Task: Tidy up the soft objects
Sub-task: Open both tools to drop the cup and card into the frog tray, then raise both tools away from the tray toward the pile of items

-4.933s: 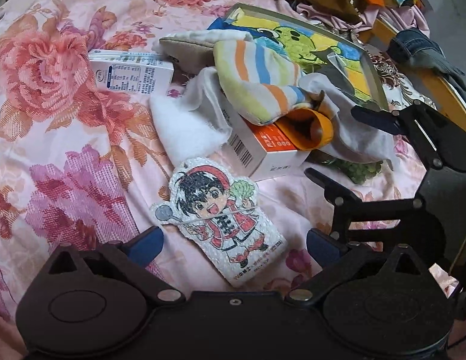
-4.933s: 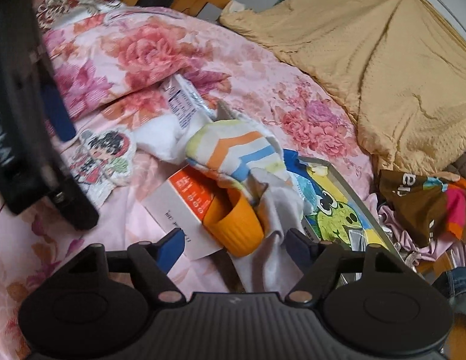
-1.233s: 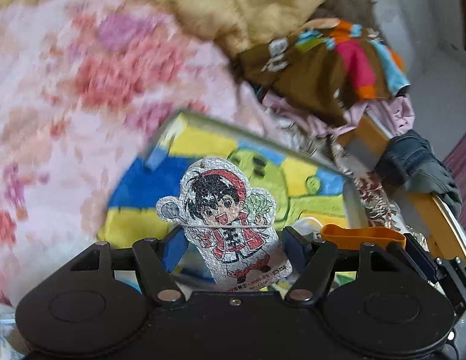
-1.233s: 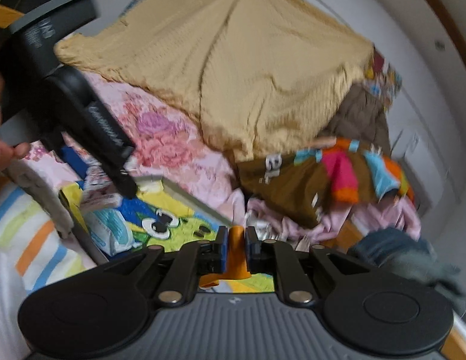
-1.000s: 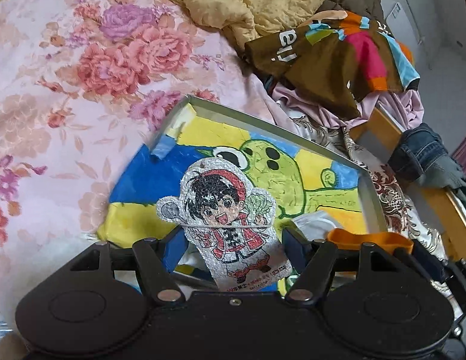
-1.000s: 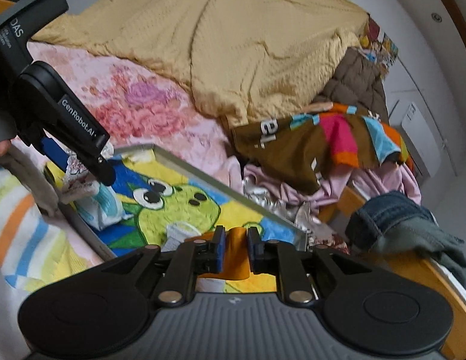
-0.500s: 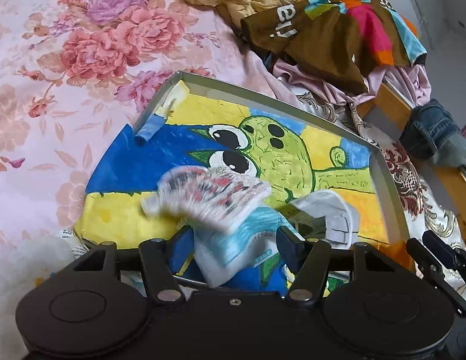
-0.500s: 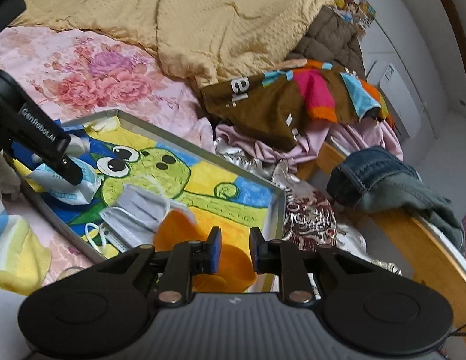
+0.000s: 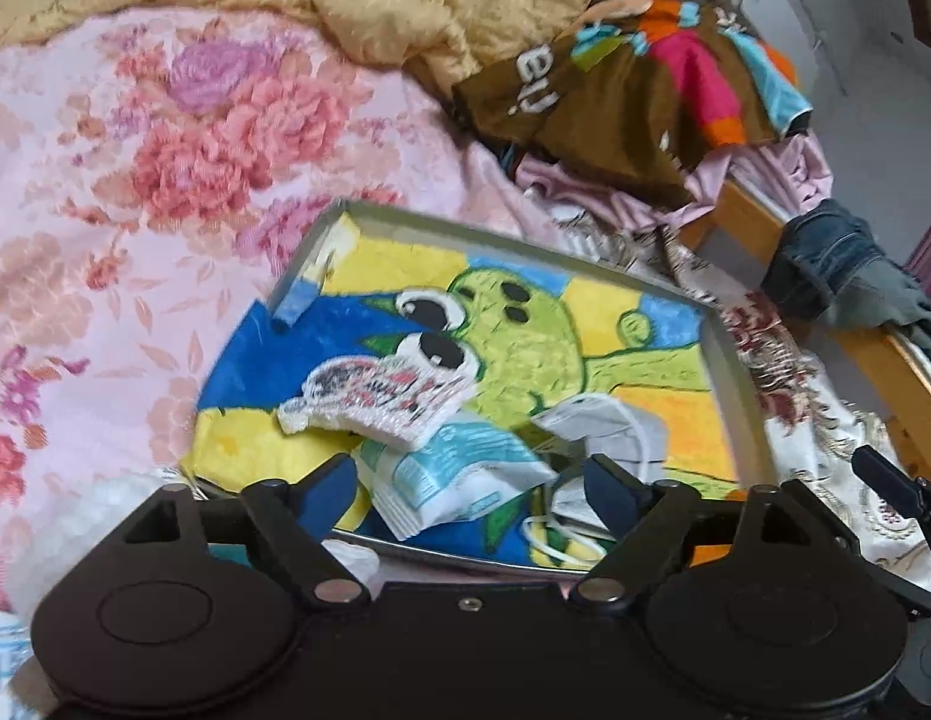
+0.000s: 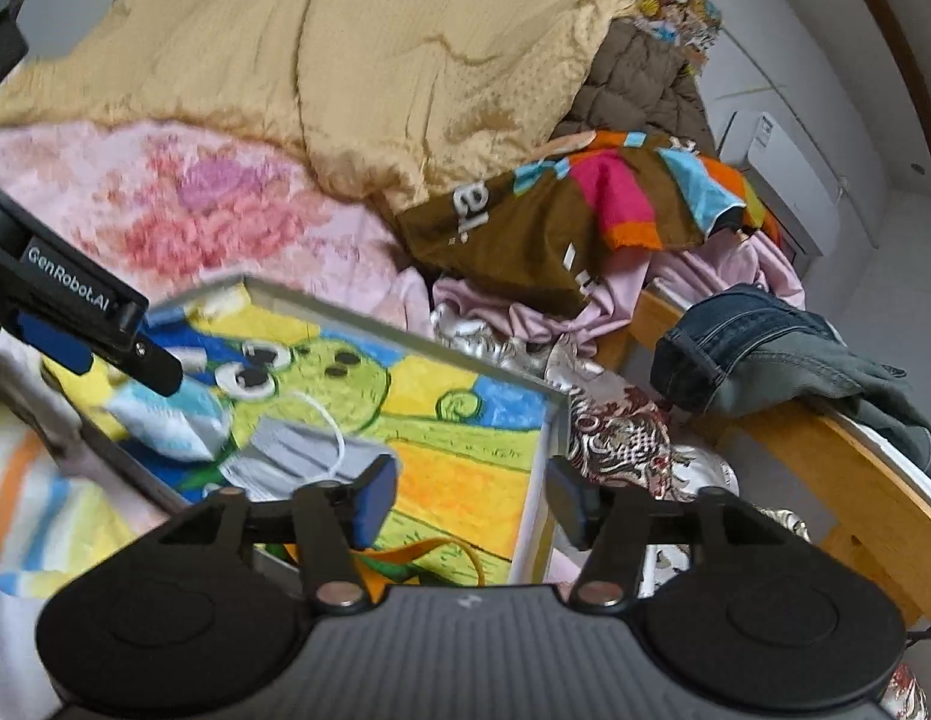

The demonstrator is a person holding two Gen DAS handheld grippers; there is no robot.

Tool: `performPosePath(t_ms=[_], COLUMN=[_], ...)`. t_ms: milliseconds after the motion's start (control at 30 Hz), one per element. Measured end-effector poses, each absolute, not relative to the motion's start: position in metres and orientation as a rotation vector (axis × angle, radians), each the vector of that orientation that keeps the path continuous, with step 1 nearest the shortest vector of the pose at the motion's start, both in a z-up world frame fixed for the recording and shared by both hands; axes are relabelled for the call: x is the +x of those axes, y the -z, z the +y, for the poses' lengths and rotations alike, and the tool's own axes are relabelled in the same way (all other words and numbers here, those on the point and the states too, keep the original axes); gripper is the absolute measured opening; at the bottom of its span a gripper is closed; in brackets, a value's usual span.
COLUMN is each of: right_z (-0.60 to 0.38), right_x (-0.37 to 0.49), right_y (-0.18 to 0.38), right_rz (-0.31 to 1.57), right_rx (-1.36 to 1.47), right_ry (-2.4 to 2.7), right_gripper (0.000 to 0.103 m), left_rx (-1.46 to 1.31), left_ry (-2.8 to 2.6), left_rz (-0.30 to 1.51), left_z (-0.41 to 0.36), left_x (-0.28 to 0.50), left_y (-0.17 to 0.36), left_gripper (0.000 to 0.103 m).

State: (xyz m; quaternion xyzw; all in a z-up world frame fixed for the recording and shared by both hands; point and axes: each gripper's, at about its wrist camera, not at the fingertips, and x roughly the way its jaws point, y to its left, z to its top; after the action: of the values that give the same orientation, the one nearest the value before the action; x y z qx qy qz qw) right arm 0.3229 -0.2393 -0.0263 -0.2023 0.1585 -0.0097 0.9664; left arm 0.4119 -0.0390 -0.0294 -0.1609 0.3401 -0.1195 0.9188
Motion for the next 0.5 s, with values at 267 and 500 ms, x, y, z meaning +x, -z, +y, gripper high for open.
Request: performPosePath(t_ms=[267,500], right_z=[-0.249,-0.262], right_x=[0.273,0.225], right_y=[-0.012,-0.036], right_rz=[0.222,0.178], right_rx=[-0.284,-0.185], right_ry=[-0.064,-0.128], right_gripper=[0.092,0.103], left_rx=[-0.316,-0.299], left_ry=[0.207,0.133], left_rz=[0.583,0.480], left_z=[-0.035,-0.033], left_x=[0.353,0.285], left_y=[-0.013,-0.036], left_gripper=[0.100,0.102])
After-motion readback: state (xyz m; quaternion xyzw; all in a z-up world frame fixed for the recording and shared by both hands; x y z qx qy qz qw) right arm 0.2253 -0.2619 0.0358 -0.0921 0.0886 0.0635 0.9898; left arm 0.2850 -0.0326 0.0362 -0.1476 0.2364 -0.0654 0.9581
